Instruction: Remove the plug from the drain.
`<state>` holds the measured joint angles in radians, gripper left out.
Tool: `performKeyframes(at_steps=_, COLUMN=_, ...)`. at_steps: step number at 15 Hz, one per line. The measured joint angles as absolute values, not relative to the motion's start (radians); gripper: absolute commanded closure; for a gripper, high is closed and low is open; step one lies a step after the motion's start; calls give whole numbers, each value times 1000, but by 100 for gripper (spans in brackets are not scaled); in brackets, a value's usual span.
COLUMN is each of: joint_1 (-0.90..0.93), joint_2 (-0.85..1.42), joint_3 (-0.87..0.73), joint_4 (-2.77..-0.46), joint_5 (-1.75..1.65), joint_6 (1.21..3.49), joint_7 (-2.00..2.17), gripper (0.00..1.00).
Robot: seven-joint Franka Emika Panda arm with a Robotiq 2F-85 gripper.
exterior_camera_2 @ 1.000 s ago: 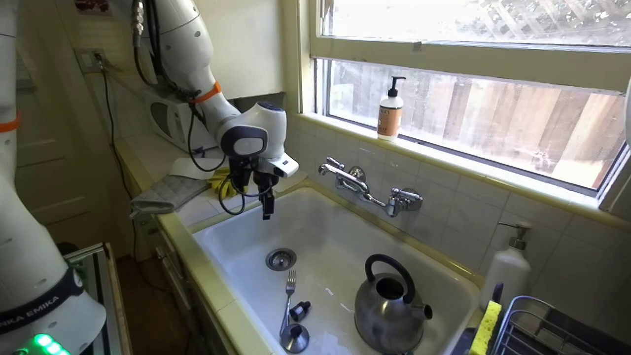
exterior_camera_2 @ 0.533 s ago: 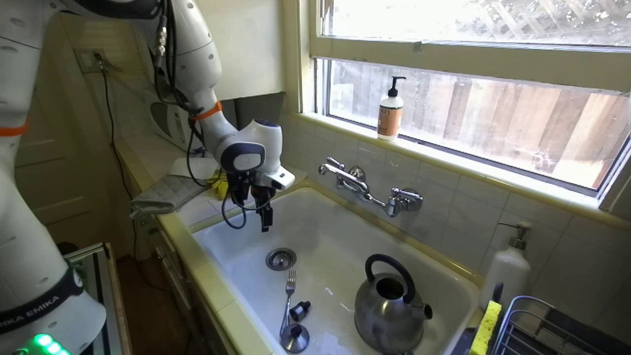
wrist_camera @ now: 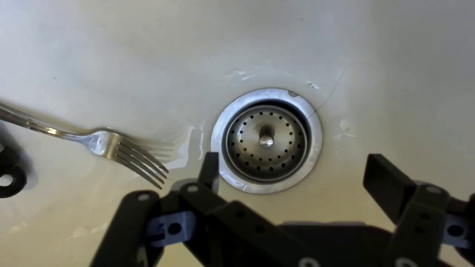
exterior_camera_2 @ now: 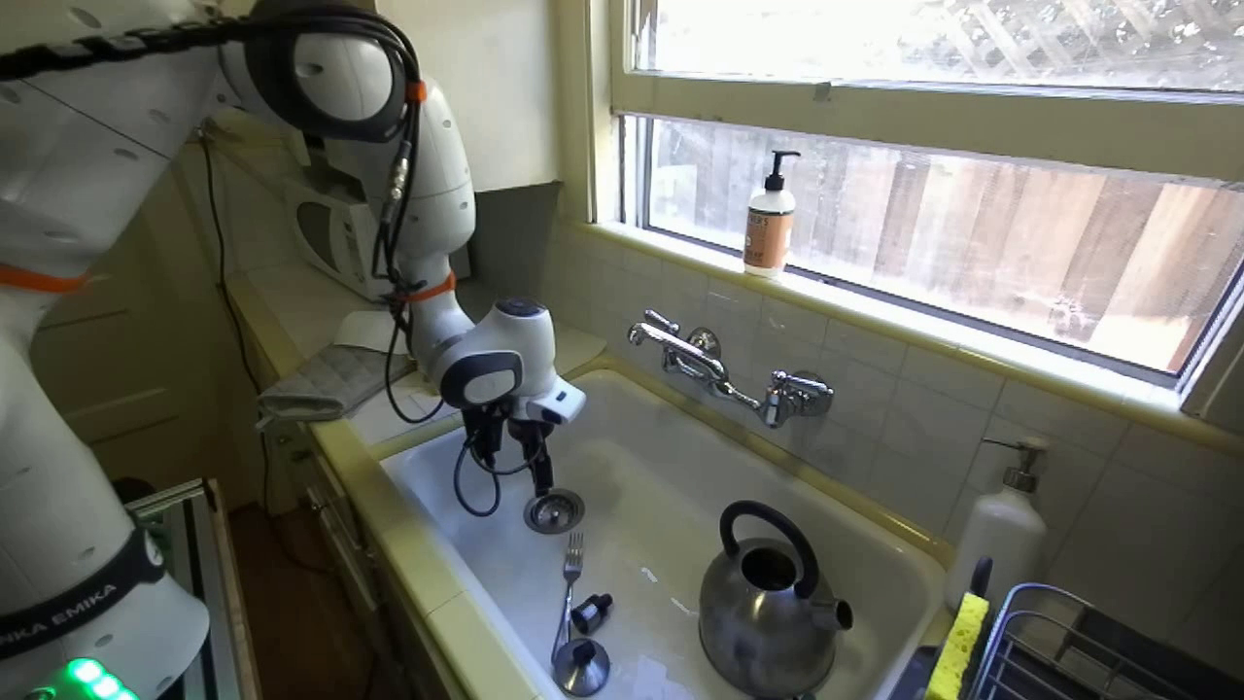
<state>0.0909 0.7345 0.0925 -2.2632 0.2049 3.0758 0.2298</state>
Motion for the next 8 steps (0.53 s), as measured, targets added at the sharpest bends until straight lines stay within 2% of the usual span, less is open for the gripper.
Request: performKeyframes(at_steps=8, joint_1=31, joint_2=846, joint_3=137, joint_4=-2166, joint_5=205, joint_6=3084, joint_7=207, gripper=0)
